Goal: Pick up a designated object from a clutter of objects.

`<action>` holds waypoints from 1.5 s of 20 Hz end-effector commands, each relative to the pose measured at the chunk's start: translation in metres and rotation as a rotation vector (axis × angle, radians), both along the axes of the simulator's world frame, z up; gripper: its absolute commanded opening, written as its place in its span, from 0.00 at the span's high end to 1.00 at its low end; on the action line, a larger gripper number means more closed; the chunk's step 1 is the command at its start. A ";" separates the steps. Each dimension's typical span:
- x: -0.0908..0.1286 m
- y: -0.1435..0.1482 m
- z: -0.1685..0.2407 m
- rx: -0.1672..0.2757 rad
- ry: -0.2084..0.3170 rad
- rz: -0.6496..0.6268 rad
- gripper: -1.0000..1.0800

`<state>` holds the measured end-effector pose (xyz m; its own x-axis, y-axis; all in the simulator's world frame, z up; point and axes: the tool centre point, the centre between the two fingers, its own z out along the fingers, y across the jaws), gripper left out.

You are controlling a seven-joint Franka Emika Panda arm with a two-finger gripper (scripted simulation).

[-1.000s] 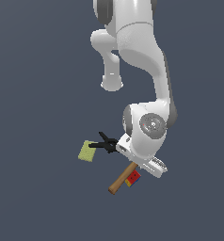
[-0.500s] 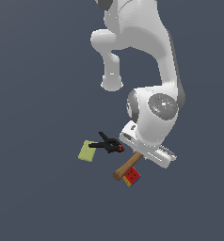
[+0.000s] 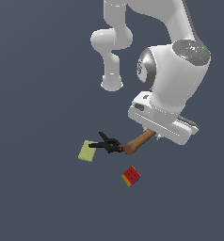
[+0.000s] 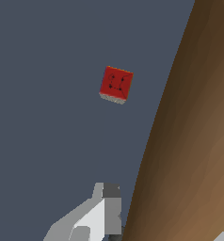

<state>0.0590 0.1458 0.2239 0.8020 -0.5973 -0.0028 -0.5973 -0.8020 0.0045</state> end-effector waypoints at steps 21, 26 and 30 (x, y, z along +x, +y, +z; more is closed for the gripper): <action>-0.064 0.054 0.205 0.002 -0.005 0.000 1.00; -0.067 0.058 0.216 0.002 -0.005 0.000 1.00; -0.065 0.058 0.215 0.002 -0.005 0.000 1.00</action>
<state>-0.0070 0.2036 0.4373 0.8023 -0.5969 -0.0013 -0.5969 -0.8023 0.0027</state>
